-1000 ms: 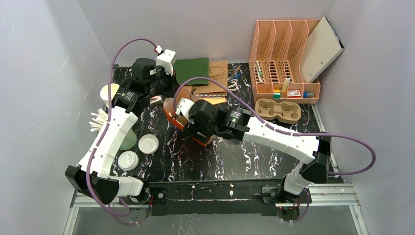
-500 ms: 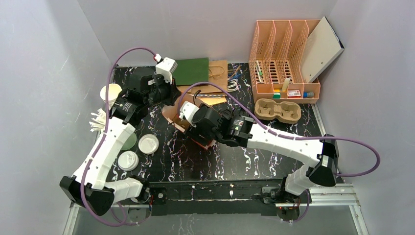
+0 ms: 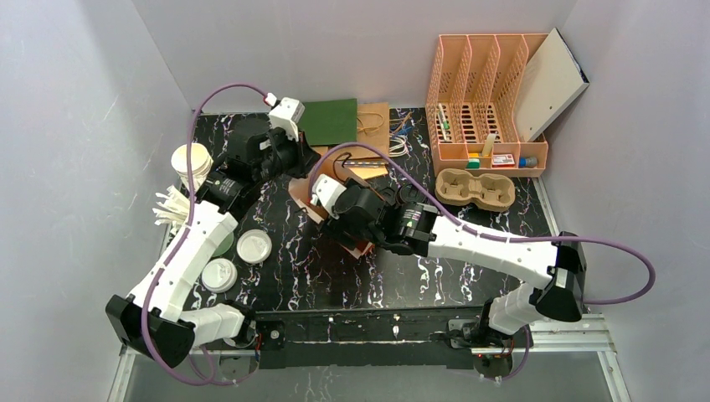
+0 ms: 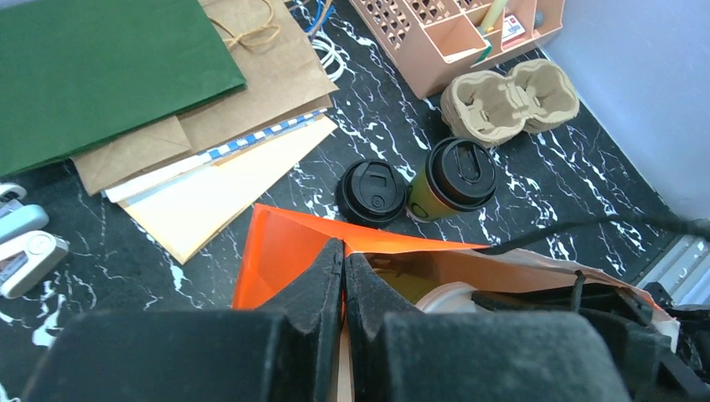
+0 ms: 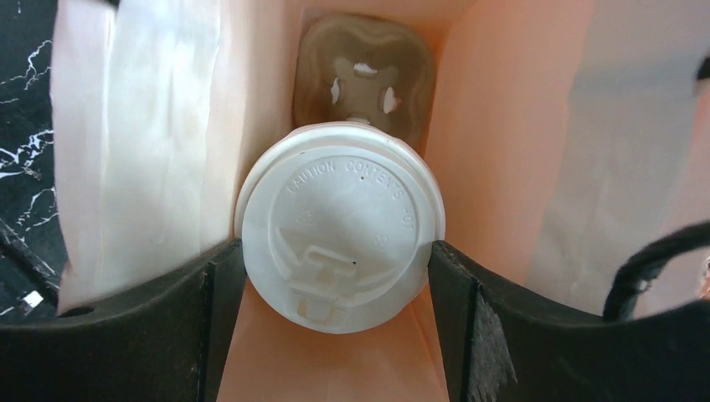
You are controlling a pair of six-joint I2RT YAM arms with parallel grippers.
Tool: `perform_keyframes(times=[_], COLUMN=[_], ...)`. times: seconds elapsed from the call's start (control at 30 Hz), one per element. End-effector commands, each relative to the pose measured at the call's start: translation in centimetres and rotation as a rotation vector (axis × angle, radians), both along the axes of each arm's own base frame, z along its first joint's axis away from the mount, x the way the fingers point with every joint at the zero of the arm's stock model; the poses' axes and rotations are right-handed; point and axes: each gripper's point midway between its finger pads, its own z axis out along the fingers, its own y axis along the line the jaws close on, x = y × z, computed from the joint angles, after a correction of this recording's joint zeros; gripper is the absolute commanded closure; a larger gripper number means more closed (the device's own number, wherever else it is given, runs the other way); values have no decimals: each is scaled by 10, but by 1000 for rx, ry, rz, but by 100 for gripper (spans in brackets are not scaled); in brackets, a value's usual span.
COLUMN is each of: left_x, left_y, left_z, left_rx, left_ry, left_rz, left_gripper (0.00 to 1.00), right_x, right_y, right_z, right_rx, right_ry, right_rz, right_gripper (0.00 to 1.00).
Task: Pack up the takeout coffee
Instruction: Place the coffee cup on the cup tray.
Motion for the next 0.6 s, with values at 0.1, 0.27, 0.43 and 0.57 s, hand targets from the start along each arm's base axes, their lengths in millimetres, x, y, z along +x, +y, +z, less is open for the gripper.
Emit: perform_keyframes(times=[0.1,0.27,0.43,0.57], left_x=[-13,-25,-28,-22], left_y=[-5,-13,-6,3], left_z=[20,13,16,29], left_rx=[-132,-153,-118,-113], left_ry=[5,38,-13,-75], left_rz=[59,60,121,176], left_gripper=[100,100,100,100], right_x=[5,7,5,8], right_y=[-15,-35,-41,-39], right_z=[33,21,15,16], right_rx=[87,91,69,72], right_ry=[14,-15,-15,-50], right_rz=[-145,-208,-201,-177], right_gripper=[44,45,46,46])
